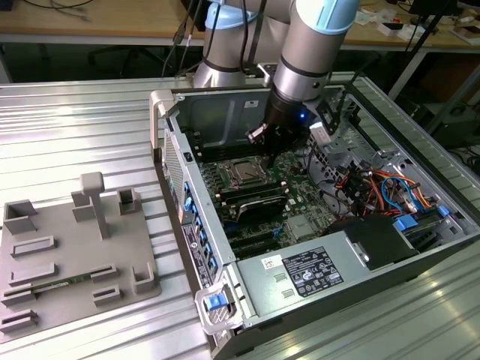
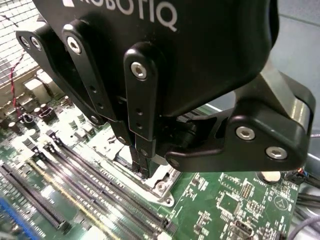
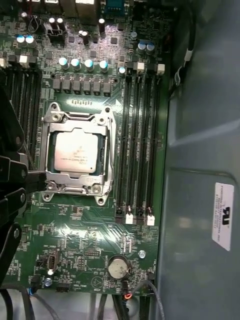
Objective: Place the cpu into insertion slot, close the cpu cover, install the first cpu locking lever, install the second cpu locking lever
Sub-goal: 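Install the second cpu locking lever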
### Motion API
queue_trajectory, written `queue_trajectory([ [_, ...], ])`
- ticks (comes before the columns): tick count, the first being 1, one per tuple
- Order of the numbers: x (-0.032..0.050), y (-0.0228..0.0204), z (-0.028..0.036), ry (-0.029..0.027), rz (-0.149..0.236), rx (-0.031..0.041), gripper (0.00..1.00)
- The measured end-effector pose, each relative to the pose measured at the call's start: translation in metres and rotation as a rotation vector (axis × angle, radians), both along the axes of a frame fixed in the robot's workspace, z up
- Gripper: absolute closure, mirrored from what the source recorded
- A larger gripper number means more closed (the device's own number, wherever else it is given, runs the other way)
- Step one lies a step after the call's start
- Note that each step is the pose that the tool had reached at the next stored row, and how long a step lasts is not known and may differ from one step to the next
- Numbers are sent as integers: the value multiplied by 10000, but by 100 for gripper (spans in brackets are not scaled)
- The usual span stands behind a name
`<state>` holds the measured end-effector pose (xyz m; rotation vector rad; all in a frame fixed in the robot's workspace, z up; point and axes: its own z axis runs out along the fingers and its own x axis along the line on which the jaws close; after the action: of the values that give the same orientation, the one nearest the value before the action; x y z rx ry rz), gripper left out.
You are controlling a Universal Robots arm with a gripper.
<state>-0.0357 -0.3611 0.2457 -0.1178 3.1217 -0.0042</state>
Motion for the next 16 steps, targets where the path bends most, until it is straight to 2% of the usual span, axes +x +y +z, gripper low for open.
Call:
queue_trajectory([
  [3,0,-43,2,0,-9,-6,89],
  [8,0,-69,2,0,-16,-7,89],
  [13,-7,-143,-2,-1,-18,-11,89],
  [16,-37,-152,-17,2,-18,-9,89],
])
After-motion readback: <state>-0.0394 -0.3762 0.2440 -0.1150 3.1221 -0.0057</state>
